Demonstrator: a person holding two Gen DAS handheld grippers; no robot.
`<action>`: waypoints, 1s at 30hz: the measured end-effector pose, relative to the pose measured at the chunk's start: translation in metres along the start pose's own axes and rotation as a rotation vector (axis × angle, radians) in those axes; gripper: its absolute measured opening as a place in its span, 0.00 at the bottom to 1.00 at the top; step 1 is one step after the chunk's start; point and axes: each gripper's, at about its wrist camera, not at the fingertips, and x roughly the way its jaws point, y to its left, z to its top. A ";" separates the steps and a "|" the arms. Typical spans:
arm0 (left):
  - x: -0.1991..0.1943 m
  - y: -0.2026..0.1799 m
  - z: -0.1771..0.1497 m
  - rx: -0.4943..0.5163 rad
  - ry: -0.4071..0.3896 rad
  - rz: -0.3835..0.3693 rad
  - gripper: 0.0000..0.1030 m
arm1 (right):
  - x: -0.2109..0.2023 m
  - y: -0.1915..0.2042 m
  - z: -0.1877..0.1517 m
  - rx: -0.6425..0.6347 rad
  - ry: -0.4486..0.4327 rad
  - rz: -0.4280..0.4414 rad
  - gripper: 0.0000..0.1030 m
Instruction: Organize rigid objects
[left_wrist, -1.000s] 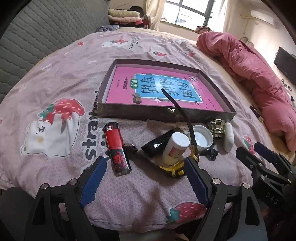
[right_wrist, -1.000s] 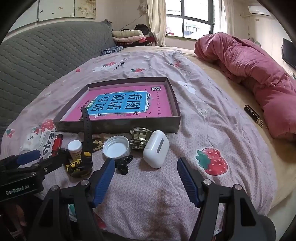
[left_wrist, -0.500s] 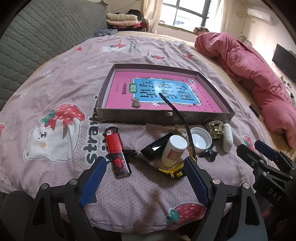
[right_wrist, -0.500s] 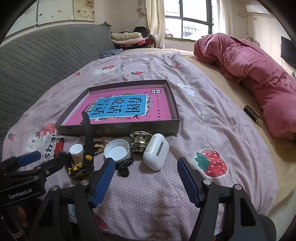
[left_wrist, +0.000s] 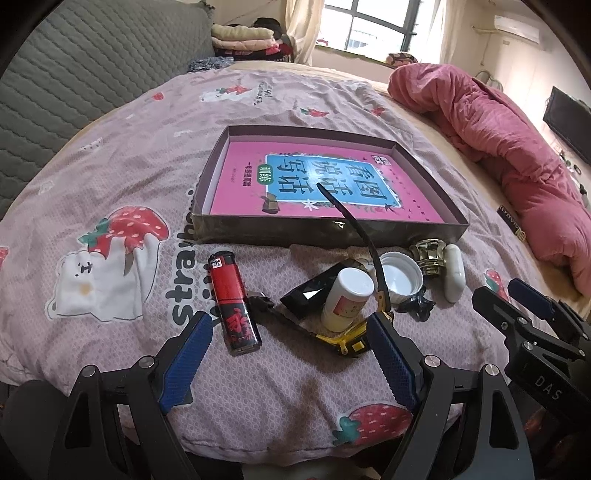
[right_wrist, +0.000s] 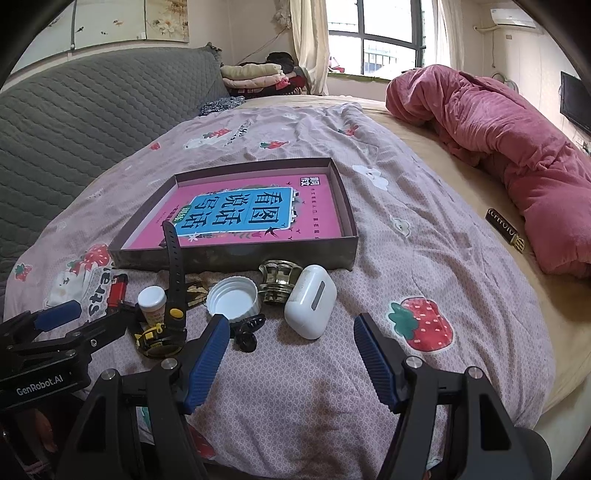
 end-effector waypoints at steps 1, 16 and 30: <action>0.000 0.000 0.000 0.001 0.000 -0.002 0.84 | 0.000 0.000 0.000 -0.001 0.000 -0.001 0.67; 0.002 -0.001 -0.002 -0.003 0.005 -0.019 0.84 | 0.000 0.002 0.001 -0.009 -0.006 0.002 0.67; 0.004 0.000 -0.003 -0.008 0.022 -0.033 0.84 | 0.003 0.004 0.000 -0.008 0.005 0.009 0.67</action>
